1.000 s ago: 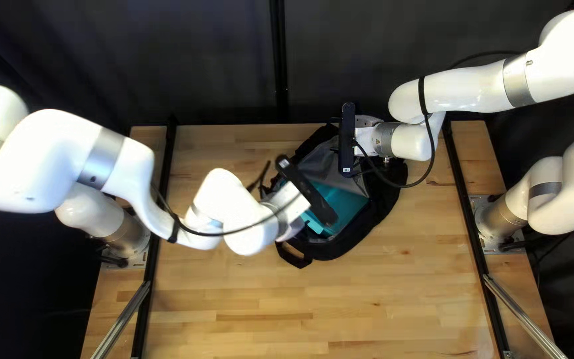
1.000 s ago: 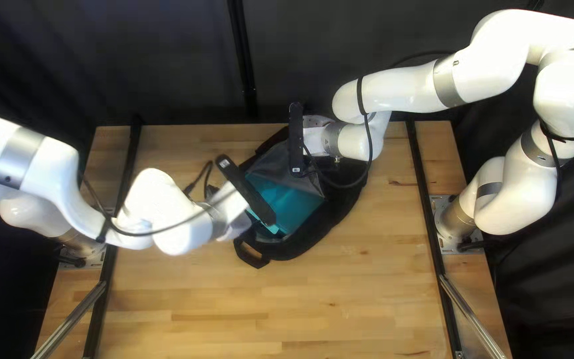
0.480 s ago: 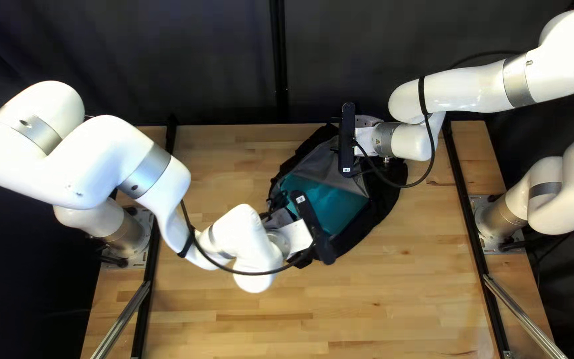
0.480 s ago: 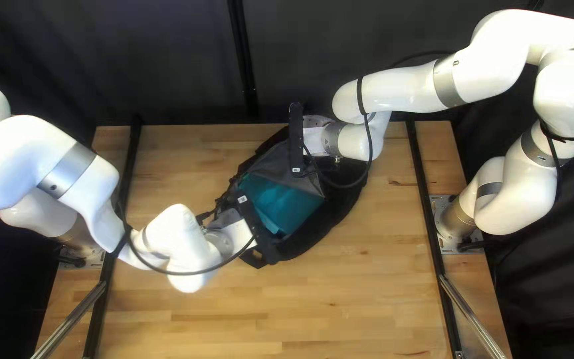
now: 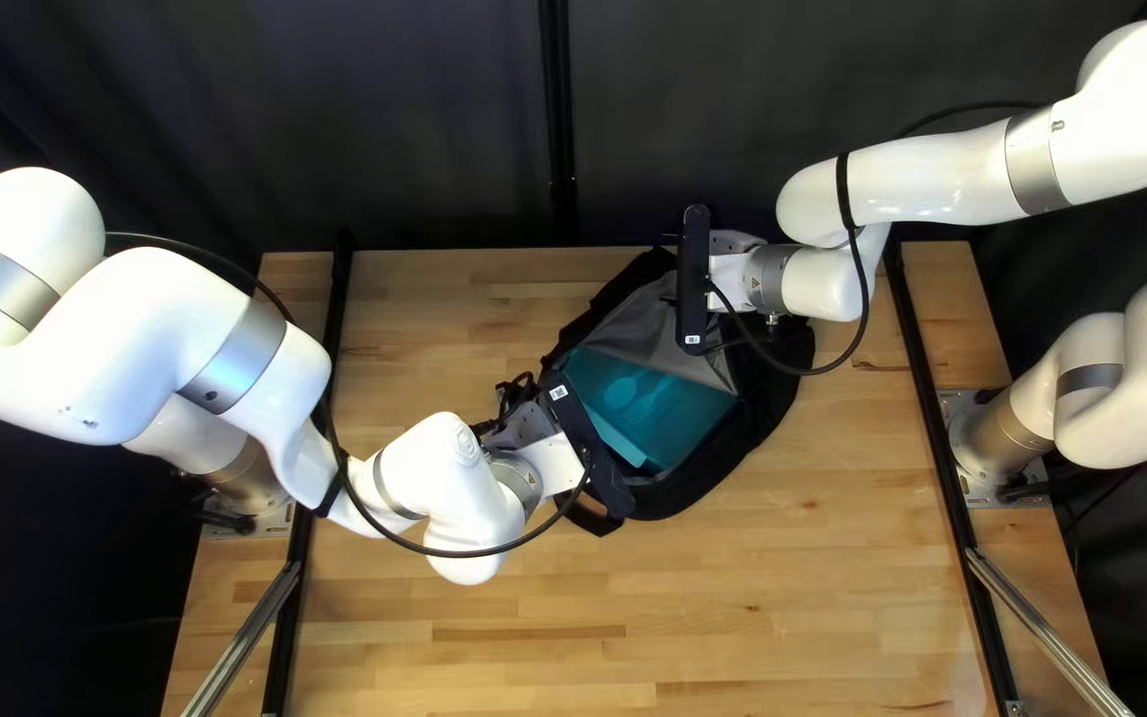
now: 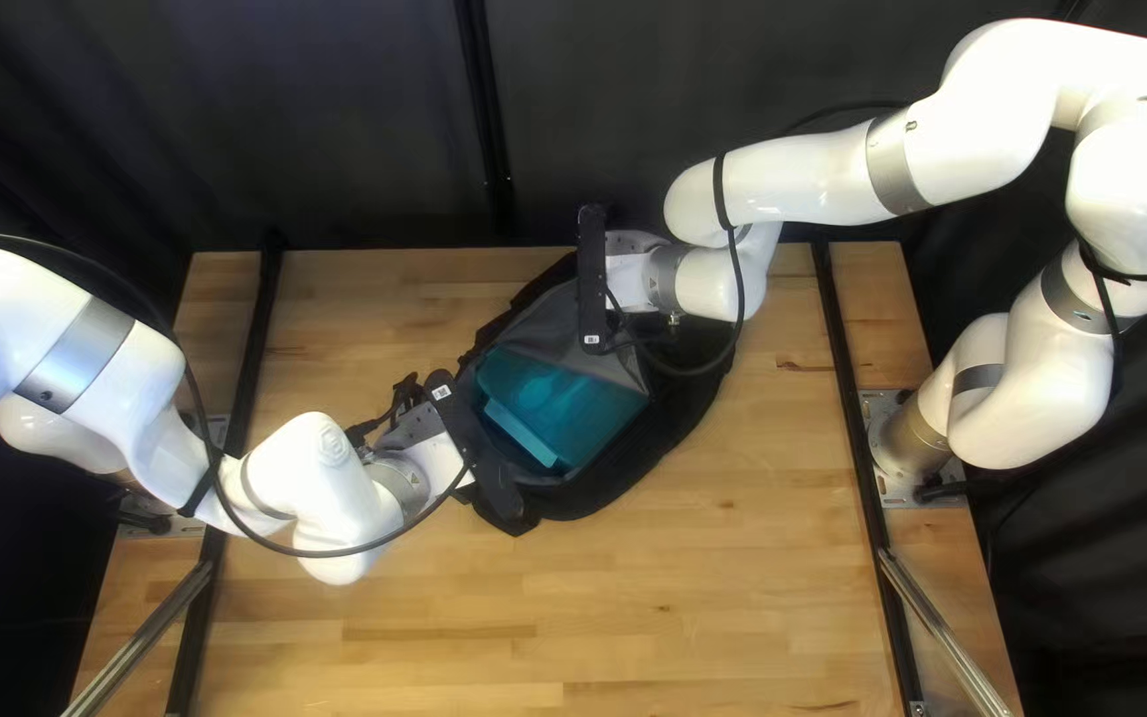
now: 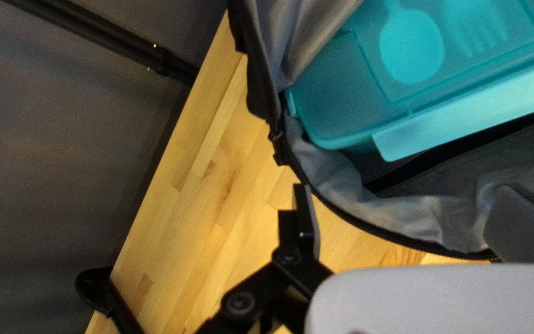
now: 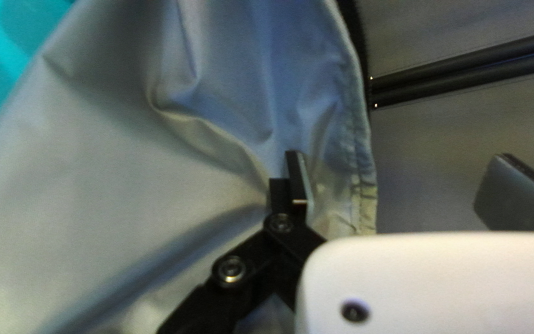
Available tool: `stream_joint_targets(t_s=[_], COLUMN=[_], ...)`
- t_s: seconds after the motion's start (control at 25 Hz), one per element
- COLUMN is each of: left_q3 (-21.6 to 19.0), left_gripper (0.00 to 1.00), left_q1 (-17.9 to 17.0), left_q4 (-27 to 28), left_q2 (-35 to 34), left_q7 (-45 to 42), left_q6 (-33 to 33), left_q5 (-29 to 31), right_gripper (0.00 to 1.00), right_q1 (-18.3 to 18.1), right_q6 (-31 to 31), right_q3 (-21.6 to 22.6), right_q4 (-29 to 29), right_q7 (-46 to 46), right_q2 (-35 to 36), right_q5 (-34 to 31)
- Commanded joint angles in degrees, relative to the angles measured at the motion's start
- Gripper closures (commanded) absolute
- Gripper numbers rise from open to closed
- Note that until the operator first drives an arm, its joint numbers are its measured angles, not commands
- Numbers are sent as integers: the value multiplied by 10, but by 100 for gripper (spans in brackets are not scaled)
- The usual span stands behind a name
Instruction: Remove a lunch box from a kids backpack
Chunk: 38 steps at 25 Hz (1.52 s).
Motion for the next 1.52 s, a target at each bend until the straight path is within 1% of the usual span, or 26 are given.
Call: stream_joint_targets(t_s=[0.04, 0.12, 0.24, 0.28, 0.36, 0.4, 0.44, 0.48, 0.56, 0.6, 0.64, 0.72, 0.76, 0.8, 0.84, 0.92, 1.0, 1.04, 1.08, 1.28, 1.52], left_q3=[-1, -3, -2, 3, 10, 19, 25, 37, 53, 67, 73, 92, 95, 99, 99, 95, 86, 82, 73, 50, 48], left_gripper=[0, 0, 0, 0, 0, 0, 0, 0, 0, 0, 0, 0, 0, 0, 0, 0, 0, 0, 0, 0, 0], left_q1=[0, 0, 2, 7, 16, 26, 32, 45, 60, 72, 77, 92, 96, 101, 101, 98, 89, 83, 71, 25, 4], left_q4=[4, -5, -12, -16, -24, -31, -34, -43, -54, -64, -69, -83, -86, -90, -91, -89, -86, -83, -75, -43, -43], left_q2=[0, -14, -17, -17, -22, -26, -27, -32, -41, -48, -51, -58, -59, -57, -54, -37, -16, -7, 10, 69, 98], left_q7=[4, 66, 128, 158, 193, 223, 239, 271, 308, 335, 347, 373, 374, 367, 360, 317, 279, 268, 254, 225, 179], left_q6=[-5, -39, -69, -93, -129, -161, -179, -218, -267, -305, -320, -358, -366, -373, -372, -356, -324, -308, -275, -158, -95], left_q5=[-4, 15, 37, 56, 75, 91, 99, 115, 130, 145, 151, 185, 198, 226, 240, 299, 338, 347, 356, 375, 411], right_gripper=[0, 0, 0, 0, 0, 0, 0, 0, 0, 0, 0, 0, 0, 0, 0, 0, 0, 0, 0, 0, 0], right_q1=[0, 0, 0, 0, 0, 0, 0, 0, 0, 0, 0, 0, 0, 0, 0, 0, 0, 0, 0, 0, 0], right_q6=[0, 0, 0, 0, 0, 0, 0, 0, 0, 0, 0, 0, 0, 0, 0, 0, 0, 0, 0, 0, 0], right_q3=[0, 0, 0, 0, 0, 0, 0, 0, 0, 0, 0, 0, 0, 0, 0, 0, 0, 0, 0, 0, 0], right_q4=[0, 0, 0, 0, 0, 0, 0, 0, 0, 0, 0, 0, 0, 0, 0, 0, 0, 0, 0, 0, 0], right_q7=[0, 0, 0, 0, 0, 0, 0, 0, 0, 0, 0, 0, 0, 0, 0, 0, 0, 0, 0, 0, 0], right_q2=[0, 0, 0, 0, 0, 0, 0, 0, 0, 0, 0, 0, 0, 0, 0, 0, 0, 0, 0, 0, 0], right_q5=[0, 0, 0, 0, 0, 0, 0, 0, 0, 0, 0, 0, 0, 0, 0, 0, 0, 0, 0, 0, 0])
